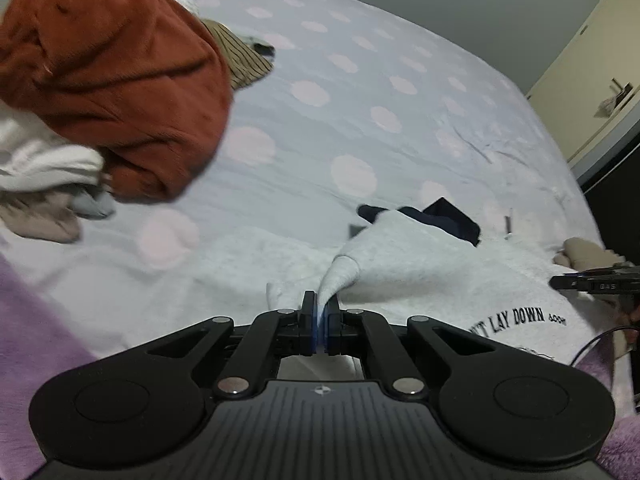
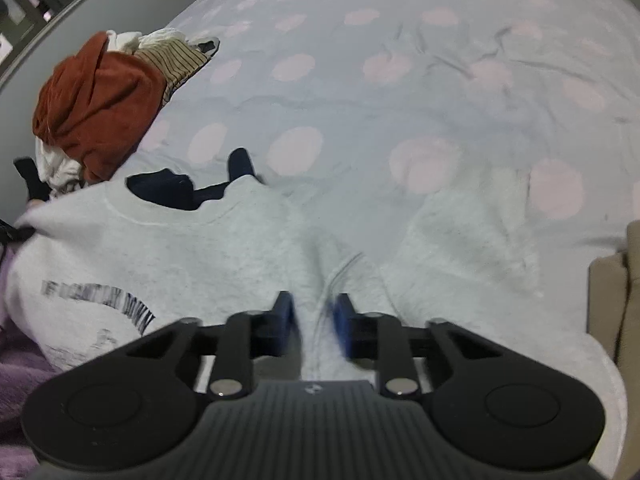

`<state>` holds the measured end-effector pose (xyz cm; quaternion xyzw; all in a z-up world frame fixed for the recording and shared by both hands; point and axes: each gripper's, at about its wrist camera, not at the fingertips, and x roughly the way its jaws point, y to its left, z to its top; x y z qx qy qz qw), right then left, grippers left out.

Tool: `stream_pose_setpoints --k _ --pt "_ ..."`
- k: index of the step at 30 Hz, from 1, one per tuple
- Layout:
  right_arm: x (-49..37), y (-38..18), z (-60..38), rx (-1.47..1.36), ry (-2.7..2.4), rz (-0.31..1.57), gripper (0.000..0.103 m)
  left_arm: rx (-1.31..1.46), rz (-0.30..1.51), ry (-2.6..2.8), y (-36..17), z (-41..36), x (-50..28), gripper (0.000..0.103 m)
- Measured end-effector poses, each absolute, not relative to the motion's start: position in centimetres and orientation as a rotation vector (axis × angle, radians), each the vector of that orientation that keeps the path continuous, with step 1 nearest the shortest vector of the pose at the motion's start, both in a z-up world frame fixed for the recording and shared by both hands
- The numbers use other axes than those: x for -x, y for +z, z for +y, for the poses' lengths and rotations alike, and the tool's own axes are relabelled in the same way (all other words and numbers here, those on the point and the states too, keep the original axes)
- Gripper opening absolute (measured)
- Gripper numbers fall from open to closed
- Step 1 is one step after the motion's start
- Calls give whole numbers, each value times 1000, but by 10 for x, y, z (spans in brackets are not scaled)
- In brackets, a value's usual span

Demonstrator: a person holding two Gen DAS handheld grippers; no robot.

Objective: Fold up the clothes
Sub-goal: 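Grasp the sweatshirt hem with the left gripper while the right gripper grasps the hem beside it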

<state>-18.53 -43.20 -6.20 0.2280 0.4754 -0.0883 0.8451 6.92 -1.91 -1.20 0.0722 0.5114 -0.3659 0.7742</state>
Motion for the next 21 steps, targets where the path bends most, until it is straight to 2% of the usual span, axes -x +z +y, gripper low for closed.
stream_pose_setpoints --k 1,9,13,15,21 --pt "187 -58 -426 -472 -180 988 14 -188 1098 -781 -9 -17 -68 1" --pt "202 -21 -342 -317 -7 994 15 -353 1104 -706 -7 4 -64 2" --pt "201 -39 -324 -246 -25 1035 27 -397 1135 -691 -21 8 -60 2" --pt "201 -44 -324 -262 -33 1034 29 -414 1138 -687 -27 9 -58 2" --pt "203 -7 -334 -252 5 968 41 -398 1145 -678 -31 14 -58 3"
